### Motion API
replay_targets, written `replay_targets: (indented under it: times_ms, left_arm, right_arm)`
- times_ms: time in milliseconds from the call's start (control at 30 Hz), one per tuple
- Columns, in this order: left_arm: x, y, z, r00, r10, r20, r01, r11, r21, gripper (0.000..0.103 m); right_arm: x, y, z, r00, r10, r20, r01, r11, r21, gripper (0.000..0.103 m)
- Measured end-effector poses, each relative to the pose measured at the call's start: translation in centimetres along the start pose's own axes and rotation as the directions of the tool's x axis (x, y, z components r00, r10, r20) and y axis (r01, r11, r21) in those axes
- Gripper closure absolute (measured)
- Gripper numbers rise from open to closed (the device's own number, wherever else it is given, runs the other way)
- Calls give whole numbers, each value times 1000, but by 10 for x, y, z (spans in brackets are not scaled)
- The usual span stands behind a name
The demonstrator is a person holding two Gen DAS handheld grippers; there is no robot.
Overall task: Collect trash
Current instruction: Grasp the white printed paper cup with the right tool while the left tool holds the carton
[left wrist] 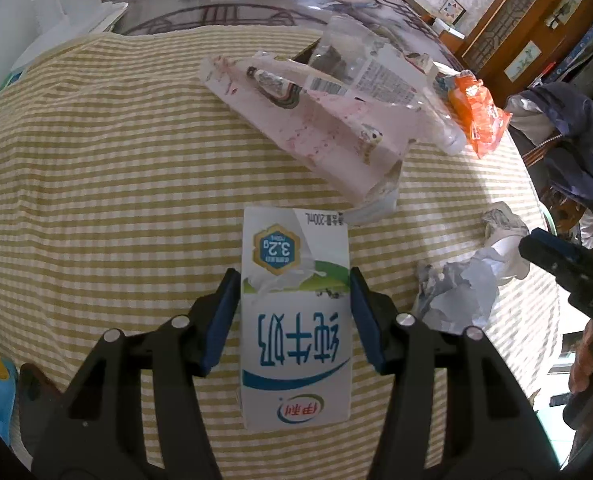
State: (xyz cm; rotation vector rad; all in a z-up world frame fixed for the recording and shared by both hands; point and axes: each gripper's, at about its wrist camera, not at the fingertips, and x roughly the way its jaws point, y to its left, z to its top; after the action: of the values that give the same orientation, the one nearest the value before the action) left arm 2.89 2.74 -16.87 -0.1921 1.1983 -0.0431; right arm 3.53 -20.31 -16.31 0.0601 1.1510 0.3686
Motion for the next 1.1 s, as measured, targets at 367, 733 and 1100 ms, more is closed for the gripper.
replay_targets:
  times_ms: [367, 733, 1100]
  left_arm:
    - [15, -11, -3, 1000, 17, -25, -16, 999, 42, 52]
    - [-20, -15, 1, 995, 10, 97, -13, 999, 35, 52]
    - [-46, -21, 10, 985, -18, 170, 13, 1000, 28, 52]
  right_arm:
    - [2, -7, -2, 1000, 15, 1, -15, 999, 37, 18]
    - [11, -3, -3, 1000, -1, -30, 1, 1000, -1, 30]
    - [-5, -22, -6, 999, 52, 2, -52, 994, 93, 97]
